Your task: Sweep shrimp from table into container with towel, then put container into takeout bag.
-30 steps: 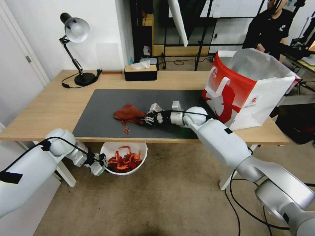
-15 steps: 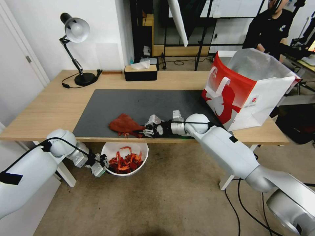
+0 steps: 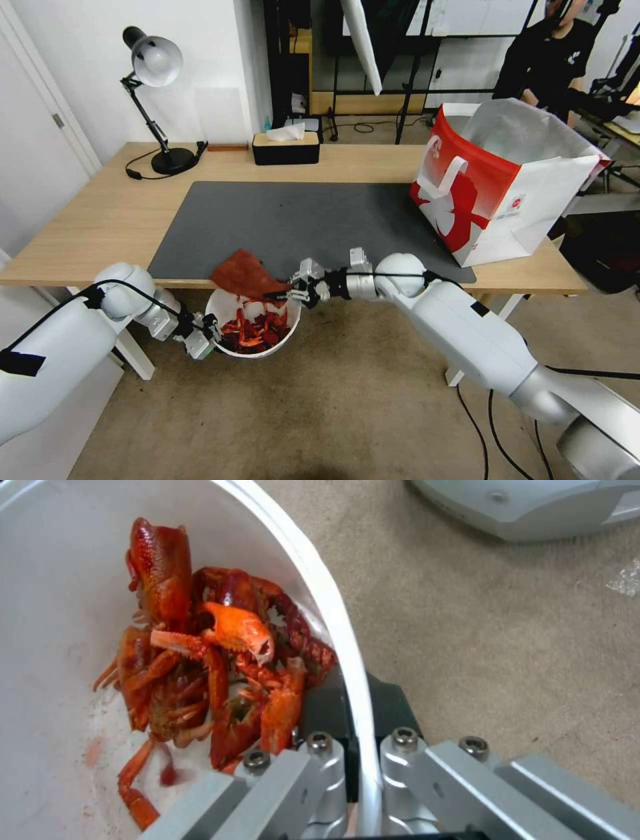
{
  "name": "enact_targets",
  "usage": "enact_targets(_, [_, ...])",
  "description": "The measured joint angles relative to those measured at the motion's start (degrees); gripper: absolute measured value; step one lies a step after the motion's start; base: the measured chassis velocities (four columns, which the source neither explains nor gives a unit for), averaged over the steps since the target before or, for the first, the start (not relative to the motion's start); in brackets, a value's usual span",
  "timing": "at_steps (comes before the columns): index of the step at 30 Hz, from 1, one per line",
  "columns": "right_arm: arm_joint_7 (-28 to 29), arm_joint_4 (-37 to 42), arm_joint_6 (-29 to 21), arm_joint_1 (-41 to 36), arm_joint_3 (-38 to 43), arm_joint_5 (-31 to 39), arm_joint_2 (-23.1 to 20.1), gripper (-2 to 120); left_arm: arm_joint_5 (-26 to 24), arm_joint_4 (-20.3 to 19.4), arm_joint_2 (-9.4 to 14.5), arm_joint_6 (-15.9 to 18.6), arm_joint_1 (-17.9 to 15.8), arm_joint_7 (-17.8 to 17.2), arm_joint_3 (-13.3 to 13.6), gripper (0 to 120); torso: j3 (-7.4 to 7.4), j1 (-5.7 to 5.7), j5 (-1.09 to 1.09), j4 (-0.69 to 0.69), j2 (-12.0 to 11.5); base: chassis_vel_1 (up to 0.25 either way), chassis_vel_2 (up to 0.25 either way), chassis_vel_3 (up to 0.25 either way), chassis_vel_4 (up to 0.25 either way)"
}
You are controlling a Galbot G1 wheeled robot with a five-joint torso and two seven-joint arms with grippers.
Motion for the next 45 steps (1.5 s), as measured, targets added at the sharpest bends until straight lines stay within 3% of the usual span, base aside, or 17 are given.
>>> enact_targets(17, [2.9, 11.1, -0.7, -5.3, 5.6, 3.7, -3.0, 5, 0.0, 0.0, -0.1, 0.1, 0.0, 0.0, 0.3, 0, 0.0, 0.0, 0.0, -0.01, 0.0, 0.0, 0.0, 0.0, 0.0])
enact_targets(21, [10.9, 15.2, -1.1, -7.1, 8.9, 7.8, -4.3, 5, 0.1, -0.1, -0.1, 0.1, 0.1, 0.0, 0.3, 0, 0.0, 0.0, 0.0, 0.0, 0.0, 0.0, 0.0, 0.0, 0.0])
enact_targets(23, [19.3, 18.4, -1.8, -8.5, 10.1, 11.8, -4.9, 5, 0.2, -0.1, -0.2, 0.1, 0.3, 0.0, 0.3, 0, 0.0, 0.0, 0.01, -0.01, 0.0, 0.0, 0.0, 0.0, 0.0])
enact_targets(24, [19.3, 18.4, -1.8, -8.5, 10.1, 11.8, -4.9, 5, 0.2, -0.1, -0.2, 0.1, 0.3, 0.0, 0.3, 0, 0.0, 0.0, 0.01, -0.01, 0.0, 0.0, 0.0, 0.0, 0.0])
enact_targets(26, [26.6, 20.8, -3.3, -9.9, 11.7, 12.8, -5.3, 5, 0.3, -0.2, -0.3, 0.1, 0.5, 0.0, 0.3, 0, 0.0, 0.0, 0.0, 0.0, 0.0, 0.0, 0.0, 0.0, 0.0])
enact_targets(27, [34.2, 23.4, -6.6, -11.1, 13.4, 12.7, -5.6, 5, 0.4, -0.4, -0.3, 0.1, 0.7, 0.0, 0.3, 0, 0.0, 0.0, 0.0, 0.0, 0.0, 0.0, 0.0, 0.0, 0.0])
enact_targets(28, [34.2, 23.4, -6.6, -11.1, 13.4, 12.7, -5.6, 5, 0.4, -0.4, -0.3, 0.1, 0.7, 0.0, 0.3, 0, 0.0, 0.0, 0.0, 0.0, 0.0, 0.0, 0.0, 0.0, 0.0])
enact_targets(30, [40.8, 25.3, -8.0, -12.1, 14.5, 12.5, -5.7, 5, 0.4, -0.4, -0.5, 0.1, 0.8, 0.0, 0.2, 0, 0.01, 0.0, 0.0, -0.01, 0.0, 0.0, 0.0, 0.0, 0.0])
enact_targets(31, [47.5, 26.7, -9.3, -13.1, 15.6, 11.9, -5.9, 5, 0.5, -0.4, -0.6, 0.1, 0.9, 0.0, 0.2, 0, 0.01, 0.0, 0.01, -0.01, 0.0, 0.0, 0.0, 0.0, 0.0])
enact_targets(32, [47.5, 26.7, -9.3, -13.1, 15.6, 11.9, -5.9, 5, 0.5, -0.4, -0.6, 0.1, 0.9, 0.0, 0.2, 0, 0.01, 0.0, 0.01, -0.01, 0.0, 0.0, 0.0, 0.0, 0.0])
enact_targets(35, [58.4, 28.4, -12.7, -15.2, 18.1, 9.9, -6.4, 5, 0.6, -0.5, -0.8, -0.1, 0.9, 0.0, 0.1, 0, 0.01, 0.0, 0.0, -0.01, 0.0, 0.0, 0.0, 0.0, 0.0])
enact_targets(36, [58.4, 28.4, -12.7, -15.2, 18.1, 9.9, -6.4, 5, 0.6, -0.5, -0.8, -0.1, 0.9, 0.0, 0.1, 0, 0.01, 0.0, 0.0, -0.01, 0.0, 0.0, 0.0, 0.0, 0.0])
enact_targets(39, [65.7, 29.0, -15.9, -17.0, 20.2, 9.9, -7.3, 5, 0.7, -0.7, -0.9, -0.1, 1.2, 0.0, -0.1, 0, 0.01, 0.0, 0.01, -0.01, 0.0, 0.0, 0.0, 0.0, 0.0])
enact_targets(45, [68.4, 29.1, -17.3, -19.1, 21.8, 10.5, -8.5, 5, 0.7, -0.8, -1.5, -0.1, 1.6, 0.0, -0.8, 0, 0.01, 0.0, 0.0, 0.0, 0.0, 0.0, 0.0, 0.0, 0.0])
